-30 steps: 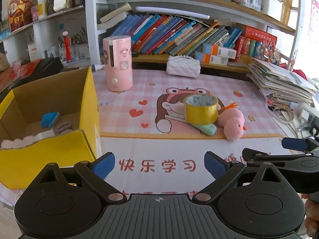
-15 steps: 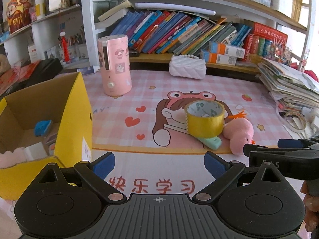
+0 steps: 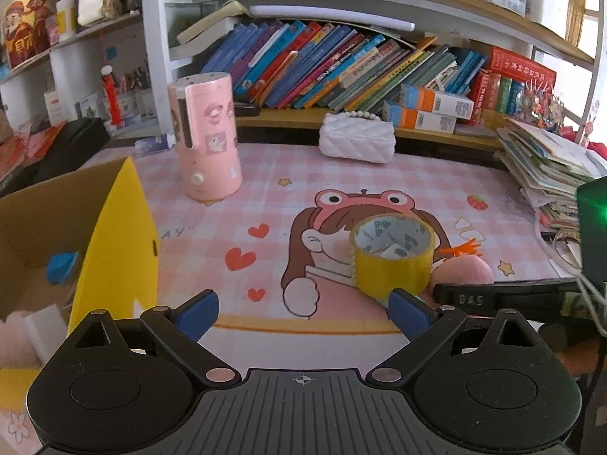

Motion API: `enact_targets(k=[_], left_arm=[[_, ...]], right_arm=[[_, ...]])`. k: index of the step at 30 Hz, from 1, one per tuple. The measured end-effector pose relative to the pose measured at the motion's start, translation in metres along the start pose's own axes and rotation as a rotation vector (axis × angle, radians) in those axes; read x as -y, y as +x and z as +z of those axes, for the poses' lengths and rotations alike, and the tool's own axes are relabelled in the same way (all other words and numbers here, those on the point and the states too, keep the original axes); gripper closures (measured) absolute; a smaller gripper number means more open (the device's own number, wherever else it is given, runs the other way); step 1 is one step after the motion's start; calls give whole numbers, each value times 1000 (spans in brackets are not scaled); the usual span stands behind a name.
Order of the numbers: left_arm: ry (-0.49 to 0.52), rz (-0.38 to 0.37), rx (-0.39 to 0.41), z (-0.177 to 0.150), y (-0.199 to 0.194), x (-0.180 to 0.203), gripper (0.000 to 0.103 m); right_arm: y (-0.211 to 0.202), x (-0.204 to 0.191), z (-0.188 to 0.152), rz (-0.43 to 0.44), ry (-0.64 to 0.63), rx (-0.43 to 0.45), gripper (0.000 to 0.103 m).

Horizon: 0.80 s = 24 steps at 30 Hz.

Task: Organize objects
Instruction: 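Grasp the pink plush pig with the right tool while the left tool approaches the yellow tape roll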

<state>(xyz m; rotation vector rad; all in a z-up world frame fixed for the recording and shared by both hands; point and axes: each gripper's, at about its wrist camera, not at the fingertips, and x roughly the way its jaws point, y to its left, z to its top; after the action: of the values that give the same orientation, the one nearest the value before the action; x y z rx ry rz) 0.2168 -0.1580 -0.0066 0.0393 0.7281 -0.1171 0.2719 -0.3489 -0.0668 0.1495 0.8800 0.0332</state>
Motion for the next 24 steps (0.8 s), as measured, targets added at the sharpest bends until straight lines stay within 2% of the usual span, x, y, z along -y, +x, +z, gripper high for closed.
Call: enact_targets(k=[3, 9, 18, 24], left_arm=[[6, -2, -3, 4, 5, 3, 5], [6, -12, -9, 10, 17, 10, 5], [1, -60, -7, 21, 39, 25, 5], [35, -94, -13, 25, 54, 46, 4]], right_arm=[[8, 5, 2, 19, 20, -16, 50], [2, 14, 3, 53, 29, 4, 52], [-42, 37, -5, 4, 42, 77, 52], [-65, 50, -20, -32, 43, 105, 52]])
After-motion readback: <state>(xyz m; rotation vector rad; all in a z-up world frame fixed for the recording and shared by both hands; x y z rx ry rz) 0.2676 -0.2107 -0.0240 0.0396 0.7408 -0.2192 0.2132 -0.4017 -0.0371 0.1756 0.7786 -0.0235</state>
